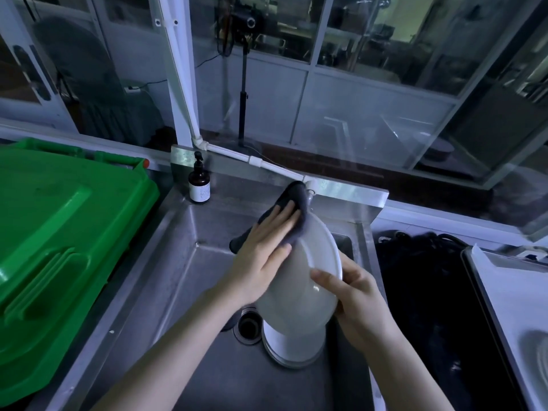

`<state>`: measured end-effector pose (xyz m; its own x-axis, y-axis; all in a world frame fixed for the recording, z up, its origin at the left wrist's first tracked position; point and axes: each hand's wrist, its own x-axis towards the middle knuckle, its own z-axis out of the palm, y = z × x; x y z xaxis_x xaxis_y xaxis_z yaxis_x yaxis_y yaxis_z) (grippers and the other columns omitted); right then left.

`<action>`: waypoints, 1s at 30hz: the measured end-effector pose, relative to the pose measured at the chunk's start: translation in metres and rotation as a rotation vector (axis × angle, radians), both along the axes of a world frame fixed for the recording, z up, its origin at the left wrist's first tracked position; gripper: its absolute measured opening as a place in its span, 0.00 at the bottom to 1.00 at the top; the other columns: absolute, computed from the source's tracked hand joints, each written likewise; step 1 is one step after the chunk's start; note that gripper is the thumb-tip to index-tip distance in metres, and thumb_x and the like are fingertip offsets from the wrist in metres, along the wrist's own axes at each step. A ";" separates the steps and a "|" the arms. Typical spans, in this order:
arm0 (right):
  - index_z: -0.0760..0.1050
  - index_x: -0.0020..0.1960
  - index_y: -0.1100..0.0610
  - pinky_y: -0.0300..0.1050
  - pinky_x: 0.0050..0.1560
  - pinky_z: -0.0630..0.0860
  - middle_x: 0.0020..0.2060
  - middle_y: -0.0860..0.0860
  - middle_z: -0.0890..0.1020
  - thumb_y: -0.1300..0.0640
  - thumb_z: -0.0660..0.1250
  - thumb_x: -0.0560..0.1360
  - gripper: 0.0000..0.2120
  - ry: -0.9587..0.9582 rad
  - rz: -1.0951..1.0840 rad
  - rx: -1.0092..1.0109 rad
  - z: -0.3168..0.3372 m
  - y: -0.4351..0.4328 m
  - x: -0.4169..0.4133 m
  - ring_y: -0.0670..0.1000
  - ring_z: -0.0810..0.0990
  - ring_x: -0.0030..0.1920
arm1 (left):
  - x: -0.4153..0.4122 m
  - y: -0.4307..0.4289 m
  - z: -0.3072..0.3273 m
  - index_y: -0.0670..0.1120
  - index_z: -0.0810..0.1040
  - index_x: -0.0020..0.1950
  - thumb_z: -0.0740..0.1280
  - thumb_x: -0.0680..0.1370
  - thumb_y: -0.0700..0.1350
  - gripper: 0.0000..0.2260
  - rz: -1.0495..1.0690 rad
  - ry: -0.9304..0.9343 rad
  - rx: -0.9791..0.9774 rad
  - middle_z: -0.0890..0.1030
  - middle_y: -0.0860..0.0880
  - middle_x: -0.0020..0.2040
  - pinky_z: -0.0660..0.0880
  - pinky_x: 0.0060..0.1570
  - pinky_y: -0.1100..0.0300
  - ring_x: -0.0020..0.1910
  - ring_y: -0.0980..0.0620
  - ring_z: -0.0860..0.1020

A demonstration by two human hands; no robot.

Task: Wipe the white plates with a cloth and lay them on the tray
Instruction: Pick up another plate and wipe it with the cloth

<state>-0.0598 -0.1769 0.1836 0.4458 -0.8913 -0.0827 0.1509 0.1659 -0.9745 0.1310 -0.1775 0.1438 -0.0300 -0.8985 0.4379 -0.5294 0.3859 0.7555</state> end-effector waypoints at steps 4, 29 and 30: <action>0.83 0.58 0.55 0.50 0.46 0.82 0.52 0.60 0.85 0.59 0.73 0.69 0.18 -0.114 -0.085 0.086 0.008 -0.004 -0.011 0.57 0.84 0.50 | 0.012 0.001 -0.015 0.58 0.57 0.74 0.59 0.82 0.36 0.26 0.095 0.275 0.120 0.60 0.59 0.77 0.52 0.77 0.61 0.76 0.65 0.56; 0.78 0.63 0.62 0.52 0.54 0.82 0.55 0.62 0.84 0.60 0.61 0.82 0.13 -0.337 -0.469 0.348 0.009 -0.022 0.016 0.58 0.84 0.54 | -0.071 0.042 -0.018 0.48 0.64 0.78 0.65 0.78 0.37 0.28 0.076 -0.318 -0.170 0.57 0.54 0.80 0.51 0.77 0.45 0.80 0.48 0.54; 0.77 0.65 0.63 0.55 0.60 0.79 0.57 0.64 0.82 0.60 0.62 0.82 0.15 -0.325 -0.461 0.382 0.006 -0.019 0.018 0.61 0.83 0.58 | -0.072 0.042 -0.015 0.48 0.64 0.78 0.65 0.77 0.37 0.29 0.071 -0.344 -0.164 0.57 0.55 0.80 0.52 0.77 0.45 0.80 0.49 0.54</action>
<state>-0.0419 -0.1961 0.1896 0.0832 -0.9311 -0.3551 0.5637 0.3378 -0.7537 0.0592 -0.1357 0.1285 -0.1408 -0.8222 0.5515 -0.7706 0.4407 0.4604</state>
